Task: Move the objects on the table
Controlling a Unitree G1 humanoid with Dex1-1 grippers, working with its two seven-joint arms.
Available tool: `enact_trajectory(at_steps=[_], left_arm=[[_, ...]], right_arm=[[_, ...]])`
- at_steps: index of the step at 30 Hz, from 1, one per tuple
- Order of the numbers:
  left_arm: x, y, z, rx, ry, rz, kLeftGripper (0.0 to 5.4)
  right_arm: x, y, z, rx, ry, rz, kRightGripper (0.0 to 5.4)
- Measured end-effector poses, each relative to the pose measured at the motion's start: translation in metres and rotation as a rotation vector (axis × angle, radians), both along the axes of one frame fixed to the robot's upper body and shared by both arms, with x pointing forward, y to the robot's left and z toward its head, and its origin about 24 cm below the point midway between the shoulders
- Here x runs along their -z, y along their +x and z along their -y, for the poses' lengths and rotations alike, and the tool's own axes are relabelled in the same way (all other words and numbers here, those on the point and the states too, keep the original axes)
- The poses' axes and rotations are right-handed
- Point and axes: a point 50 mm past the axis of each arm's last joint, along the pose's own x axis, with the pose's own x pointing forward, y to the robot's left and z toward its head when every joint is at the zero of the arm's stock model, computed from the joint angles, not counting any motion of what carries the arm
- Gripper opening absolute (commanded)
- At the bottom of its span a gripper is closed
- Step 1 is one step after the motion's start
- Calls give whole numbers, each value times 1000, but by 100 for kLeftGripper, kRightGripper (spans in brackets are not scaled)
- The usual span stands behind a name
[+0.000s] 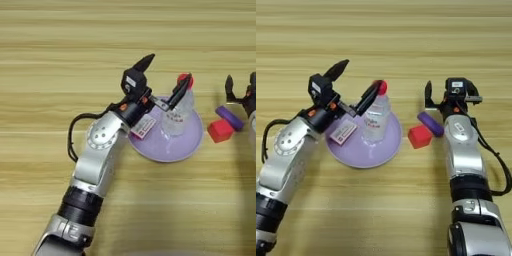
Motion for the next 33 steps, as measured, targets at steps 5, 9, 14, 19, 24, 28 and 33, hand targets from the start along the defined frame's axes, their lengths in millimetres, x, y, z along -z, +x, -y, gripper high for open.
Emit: enact_trajectory(at_steps=[5, 9, 14, 19, 24, 28, 33], left_arm=[[7, 8, 3, 2, 41, -24, 540], [10, 11, 5, 8, 55, -26, 540], [19, 11, 8, 23, 69, -50, 540], [22, 6, 17, 71, 90, -50, 540], [30, -1, 23, 107, 114, -64, 540], [38, -8, 28, 136, 125, -86, 540], [44, -10, 29, 136, 153, -90, 540]], right_arm=[[0, 0, -3, -5, 13, 2, 537], [1, 0, -4, -13, 21, 3, 537], [1, 0, -5, -13, 21, 4, 537], [1, 0, -5, -14, 24, 3, 537], [1, 0, -6, -15, 25, 3, 537], [1, 0, -6, -15, 26, 4, 537], [-5, 1, -11, -27, 37, 35, 537]])
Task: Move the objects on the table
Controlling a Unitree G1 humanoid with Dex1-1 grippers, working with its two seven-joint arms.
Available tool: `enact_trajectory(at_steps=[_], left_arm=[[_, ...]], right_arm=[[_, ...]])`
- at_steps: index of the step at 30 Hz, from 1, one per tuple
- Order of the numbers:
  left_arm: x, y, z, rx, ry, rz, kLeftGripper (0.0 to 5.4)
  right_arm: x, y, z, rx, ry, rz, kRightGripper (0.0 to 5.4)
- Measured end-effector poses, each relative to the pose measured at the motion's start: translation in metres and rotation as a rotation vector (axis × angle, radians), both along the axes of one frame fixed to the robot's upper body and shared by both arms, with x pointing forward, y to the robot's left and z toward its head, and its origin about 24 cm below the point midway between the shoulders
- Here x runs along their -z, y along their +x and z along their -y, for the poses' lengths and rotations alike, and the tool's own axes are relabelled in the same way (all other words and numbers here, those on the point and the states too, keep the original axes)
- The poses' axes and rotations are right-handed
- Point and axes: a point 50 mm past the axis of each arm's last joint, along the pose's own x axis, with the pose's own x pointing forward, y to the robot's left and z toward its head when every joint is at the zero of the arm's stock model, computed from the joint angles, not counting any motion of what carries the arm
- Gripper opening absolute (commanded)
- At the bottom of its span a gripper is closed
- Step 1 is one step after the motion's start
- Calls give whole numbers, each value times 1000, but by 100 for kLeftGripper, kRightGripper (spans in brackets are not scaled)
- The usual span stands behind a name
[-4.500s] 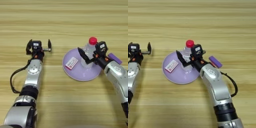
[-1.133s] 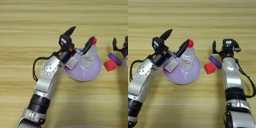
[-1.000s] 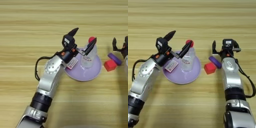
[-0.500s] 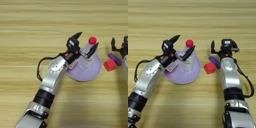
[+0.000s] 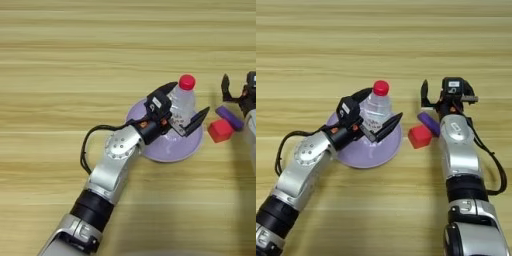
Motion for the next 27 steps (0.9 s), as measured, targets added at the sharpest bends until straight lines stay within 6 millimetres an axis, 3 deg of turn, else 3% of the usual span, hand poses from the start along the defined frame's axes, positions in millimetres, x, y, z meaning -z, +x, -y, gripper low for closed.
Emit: enact_trajectory(at_steps=[27], left_arm=[[23, 18, -3, -66, 63, -40, 540]], right_arm=[[-2, 1, -7, -42, 10, 9, 537]])
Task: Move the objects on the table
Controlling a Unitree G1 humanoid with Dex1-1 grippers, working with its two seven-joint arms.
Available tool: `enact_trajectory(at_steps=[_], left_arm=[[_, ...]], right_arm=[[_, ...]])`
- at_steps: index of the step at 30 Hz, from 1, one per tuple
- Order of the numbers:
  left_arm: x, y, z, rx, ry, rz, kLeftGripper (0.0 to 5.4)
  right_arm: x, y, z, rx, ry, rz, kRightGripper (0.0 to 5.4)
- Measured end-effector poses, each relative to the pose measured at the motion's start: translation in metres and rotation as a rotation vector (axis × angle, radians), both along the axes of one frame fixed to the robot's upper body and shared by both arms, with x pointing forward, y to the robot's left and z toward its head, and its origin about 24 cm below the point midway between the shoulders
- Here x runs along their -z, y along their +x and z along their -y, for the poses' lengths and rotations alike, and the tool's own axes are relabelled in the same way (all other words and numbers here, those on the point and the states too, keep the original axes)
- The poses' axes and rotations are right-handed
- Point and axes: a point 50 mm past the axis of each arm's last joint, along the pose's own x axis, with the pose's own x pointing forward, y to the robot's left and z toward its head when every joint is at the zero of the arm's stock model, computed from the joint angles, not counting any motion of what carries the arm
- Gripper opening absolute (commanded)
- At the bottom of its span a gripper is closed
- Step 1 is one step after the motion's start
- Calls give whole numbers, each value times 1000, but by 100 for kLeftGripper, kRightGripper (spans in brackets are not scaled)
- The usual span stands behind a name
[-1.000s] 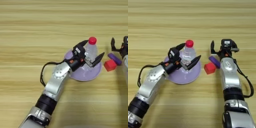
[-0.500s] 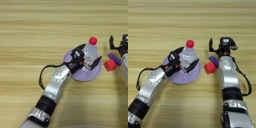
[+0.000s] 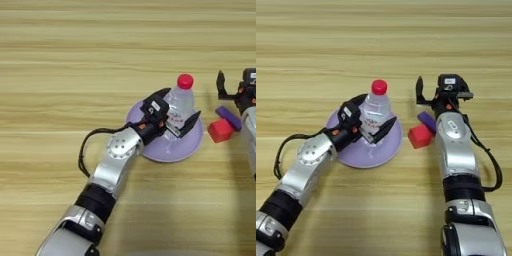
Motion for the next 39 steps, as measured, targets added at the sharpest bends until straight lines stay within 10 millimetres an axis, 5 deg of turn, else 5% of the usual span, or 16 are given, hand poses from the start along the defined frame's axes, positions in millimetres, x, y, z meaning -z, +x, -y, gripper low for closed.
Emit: enact_trajectory(at_steps=[21, 39], left_arm=[[17, 6, 1, -18, 35, -46, 540], [15, 5, 1, 3, 19, -35, 357]], right_arm=[[0, 0, -1, -3, 2, -1, 537], [0, 0, -1, -3, 2, -1, 540]])
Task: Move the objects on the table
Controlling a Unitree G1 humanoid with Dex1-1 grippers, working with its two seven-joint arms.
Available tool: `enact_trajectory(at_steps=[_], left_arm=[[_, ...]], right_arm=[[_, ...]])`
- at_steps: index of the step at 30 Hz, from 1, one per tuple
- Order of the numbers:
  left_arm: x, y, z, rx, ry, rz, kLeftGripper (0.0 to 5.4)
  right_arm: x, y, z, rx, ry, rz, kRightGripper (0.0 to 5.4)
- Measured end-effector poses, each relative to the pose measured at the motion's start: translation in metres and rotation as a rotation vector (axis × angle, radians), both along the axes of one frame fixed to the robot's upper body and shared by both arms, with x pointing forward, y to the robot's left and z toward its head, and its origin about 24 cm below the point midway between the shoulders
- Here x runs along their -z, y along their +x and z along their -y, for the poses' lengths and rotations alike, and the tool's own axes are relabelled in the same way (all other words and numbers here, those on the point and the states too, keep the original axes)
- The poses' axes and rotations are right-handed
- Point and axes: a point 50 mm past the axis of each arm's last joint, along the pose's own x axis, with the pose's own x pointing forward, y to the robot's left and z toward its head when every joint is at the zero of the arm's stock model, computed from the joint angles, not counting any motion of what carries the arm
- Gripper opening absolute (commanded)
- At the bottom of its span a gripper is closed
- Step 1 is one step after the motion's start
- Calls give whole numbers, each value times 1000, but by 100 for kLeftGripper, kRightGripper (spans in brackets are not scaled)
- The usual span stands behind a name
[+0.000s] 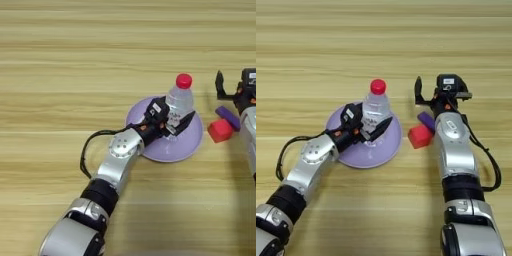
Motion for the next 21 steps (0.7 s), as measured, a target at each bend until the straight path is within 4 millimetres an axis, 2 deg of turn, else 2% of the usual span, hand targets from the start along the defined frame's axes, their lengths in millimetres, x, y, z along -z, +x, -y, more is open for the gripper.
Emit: enact_trajectory(at_steps=[5, 14, 16, 19, 21], left_arm=[[-3, 0, -3, -13, -11, 10, 321], [-39, 14, -22, -87, -80, 96, 313], [-47, 18, -29, -112, -90, 117, 313], [-62, 31, -56, -214, -97, 155, 312], [-63, 34, -67, -253, -87, 158, 310]], right_arm=[[-1, 0, 0, 0, 0, 5, 540], [-2, 0, 0, 0, 0, 7, 540], [-2, 0, 0, 0, 0, 7, 540], [-2, 0, -1, -1, 1, 7, 540], [-1, 0, -1, -1, 2, 7, 540]])
